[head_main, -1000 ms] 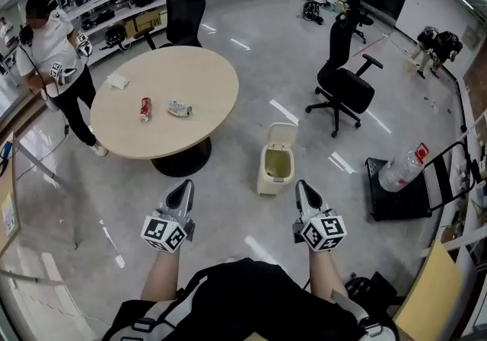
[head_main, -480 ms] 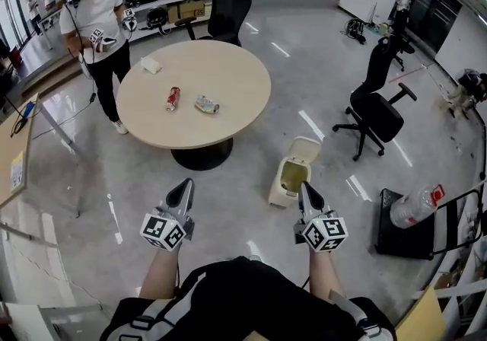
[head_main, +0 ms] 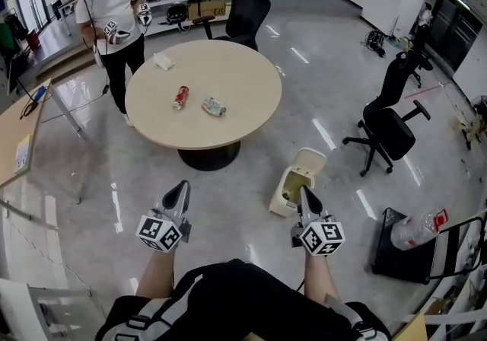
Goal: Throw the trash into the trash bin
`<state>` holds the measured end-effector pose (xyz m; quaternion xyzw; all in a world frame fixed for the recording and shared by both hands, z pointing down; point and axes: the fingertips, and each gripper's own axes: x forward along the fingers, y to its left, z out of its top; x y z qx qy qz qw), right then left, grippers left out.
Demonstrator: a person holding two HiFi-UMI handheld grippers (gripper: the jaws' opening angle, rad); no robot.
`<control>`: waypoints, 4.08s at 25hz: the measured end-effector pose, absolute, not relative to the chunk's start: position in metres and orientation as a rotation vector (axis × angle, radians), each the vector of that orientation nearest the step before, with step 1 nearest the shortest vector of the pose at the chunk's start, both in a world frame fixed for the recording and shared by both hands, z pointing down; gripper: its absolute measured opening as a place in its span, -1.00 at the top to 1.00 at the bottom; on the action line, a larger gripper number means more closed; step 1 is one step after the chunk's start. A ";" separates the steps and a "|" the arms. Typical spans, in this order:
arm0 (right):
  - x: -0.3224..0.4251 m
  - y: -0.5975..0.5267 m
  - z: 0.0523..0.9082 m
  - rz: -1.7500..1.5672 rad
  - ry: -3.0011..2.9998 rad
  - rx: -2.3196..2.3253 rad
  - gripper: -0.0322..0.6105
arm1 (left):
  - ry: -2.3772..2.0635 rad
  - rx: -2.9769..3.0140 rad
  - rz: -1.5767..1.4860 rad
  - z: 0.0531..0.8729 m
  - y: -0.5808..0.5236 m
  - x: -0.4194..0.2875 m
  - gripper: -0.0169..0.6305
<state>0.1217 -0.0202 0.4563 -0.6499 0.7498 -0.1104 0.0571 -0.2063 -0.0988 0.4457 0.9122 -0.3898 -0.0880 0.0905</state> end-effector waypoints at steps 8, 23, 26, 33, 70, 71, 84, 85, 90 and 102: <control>0.141 -0.045 0.453 -0.319 2.360 -1.880 0.88 | -1.231 2.684 -0.244 0.446 -0.096 -0.189 0.95; 0.126 -0.084 0.488 -0.418 2.512 -1.697 0.88 | -1.413 2.621 -0.230 0.450 -0.087 -0.191 0.95; 0.118 -0.099 0.489 -0.409 2.491 -1.698 0.88 | -1.380 2.648 -0.186 0.450 -0.098 -0.194 0.95; 0.104 -0.140 0.484 -0.358 2.475 -1.725 0.88 | -1.356 2.680 -0.217 0.447 -0.155 -0.204 0.95; -0.026 -0.384 0.484 -0.290 2.722 -1.644 0.88 | -1.475 2.630 -0.275 0.456 -0.359 -0.312 0.95; -0.027 -0.394 0.486 -0.296 2.739 -1.635 0.88 | -1.490 2.617 -0.273 0.456 -0.365 -0.313 0.95; -0.044 -0.495 0.566 -0.503 2.987 -1.536 0.58 | -1.525 2.470 -0.170 0.496 -0.430 -0.296 0.95; -0.046 -0.498 0.575 -0.529 3.007 -1.532 0.54 | -1.519 2.465 -0.157 0.500 -0.433 -0.292 0.95; -0.052 -0.521 0.613 -0.572 3.082 -1.555 0.38 | -1.483 2.451 -0.130 0.519 -0.452 -0.283 0.95; -0.061 -0.543 0.710 -0.808 3.337 -1.560 -0.43 | -1.477 2.350 -0.106 0.553 -0.467 -0.276 0.95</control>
